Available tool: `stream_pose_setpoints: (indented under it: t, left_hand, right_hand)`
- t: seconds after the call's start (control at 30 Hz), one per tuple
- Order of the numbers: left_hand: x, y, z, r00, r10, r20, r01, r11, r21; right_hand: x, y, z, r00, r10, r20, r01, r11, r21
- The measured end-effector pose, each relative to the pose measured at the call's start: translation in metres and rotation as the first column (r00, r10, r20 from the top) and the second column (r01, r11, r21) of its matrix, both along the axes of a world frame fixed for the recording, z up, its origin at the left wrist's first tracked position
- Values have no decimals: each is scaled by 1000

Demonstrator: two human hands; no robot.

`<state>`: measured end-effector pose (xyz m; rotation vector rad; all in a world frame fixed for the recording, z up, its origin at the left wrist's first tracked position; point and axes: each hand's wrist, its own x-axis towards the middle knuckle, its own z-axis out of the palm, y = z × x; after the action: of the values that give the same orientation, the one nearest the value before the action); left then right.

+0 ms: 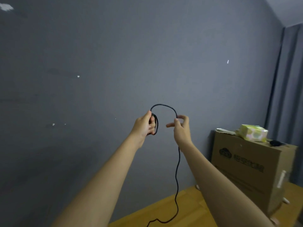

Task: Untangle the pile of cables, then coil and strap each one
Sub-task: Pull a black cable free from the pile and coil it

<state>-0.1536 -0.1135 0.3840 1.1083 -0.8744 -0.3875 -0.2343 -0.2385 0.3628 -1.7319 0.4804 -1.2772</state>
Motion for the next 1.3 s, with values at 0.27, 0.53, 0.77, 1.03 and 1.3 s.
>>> stream_pose_setpoints:
  t: [0.27, 0.53, 0.77, 1.03, 1.3]
  left_hand:
    - [-27, 12, -62, 964, -161, -213, 160, 987, -20]
    - [-15, 41, -128, 999, 41, -17, -39, 994, 98]
    - [7, 73, -184, 862, 51, 505, -359, 765, 535]
    - [31, 108, -223, 653, -91, 752, -597, 549, 585]
    - [-15, 104, -248, 897, -174, 406, -157, 733, 662]
  right_hand:
    - [-19, 15, -87, 942, -278, -185, 194, 907, -374]
    - [-27, 78, -185, 858, 30, -513, -346, 772, -534]
    - [-38, 109, -204, 812, 295, -504, -475, 836, -275]
    - [-65, 96, -243, 616, 409, -673, -522, 852, 40]
    - [-58, 85, -223, 956, 189, -226, -221, 967, -127]
